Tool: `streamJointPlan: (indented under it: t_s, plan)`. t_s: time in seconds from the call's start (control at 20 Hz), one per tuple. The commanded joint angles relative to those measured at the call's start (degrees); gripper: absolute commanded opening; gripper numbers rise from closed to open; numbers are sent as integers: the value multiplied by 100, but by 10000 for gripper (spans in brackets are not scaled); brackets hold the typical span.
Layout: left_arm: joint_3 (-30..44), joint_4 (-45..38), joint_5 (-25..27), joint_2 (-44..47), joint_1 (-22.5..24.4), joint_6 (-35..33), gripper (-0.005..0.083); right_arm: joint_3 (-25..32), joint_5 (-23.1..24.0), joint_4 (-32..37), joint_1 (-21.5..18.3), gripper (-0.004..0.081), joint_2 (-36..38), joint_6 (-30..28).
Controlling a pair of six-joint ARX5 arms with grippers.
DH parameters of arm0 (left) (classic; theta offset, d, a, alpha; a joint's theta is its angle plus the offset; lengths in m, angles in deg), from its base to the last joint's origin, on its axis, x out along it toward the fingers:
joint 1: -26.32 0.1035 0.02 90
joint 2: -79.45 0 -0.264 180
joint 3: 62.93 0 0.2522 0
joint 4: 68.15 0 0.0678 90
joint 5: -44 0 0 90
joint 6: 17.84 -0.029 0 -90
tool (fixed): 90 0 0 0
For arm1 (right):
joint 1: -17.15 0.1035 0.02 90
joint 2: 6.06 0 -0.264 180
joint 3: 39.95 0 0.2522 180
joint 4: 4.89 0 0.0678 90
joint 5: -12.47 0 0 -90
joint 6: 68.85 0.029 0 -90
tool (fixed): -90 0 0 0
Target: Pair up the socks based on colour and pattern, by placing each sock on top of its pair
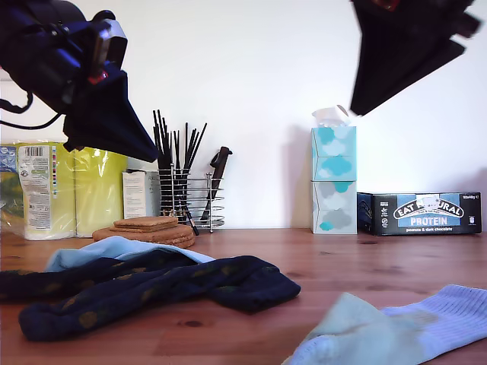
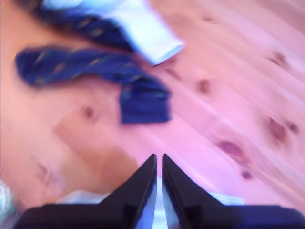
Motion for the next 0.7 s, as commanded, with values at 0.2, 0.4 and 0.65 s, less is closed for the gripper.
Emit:
streamJointPlan:
  t_s: [0.2, 0.4, 0.65]
  plan:
    - [415, -1021, 1056, 1220, 538, 203, -21, 507, 227, 87, -647, -11, 1099, 271]
    - [1659, -1915, 1182, 2551, 831, 568, -21, 1069, -87, 92, -1191, -11, 1985, 317]
    - [2920, -2011, 1069, 3943, 826, 785, -21, 1233, -503, -706, -1517, -11, 1805, 697]
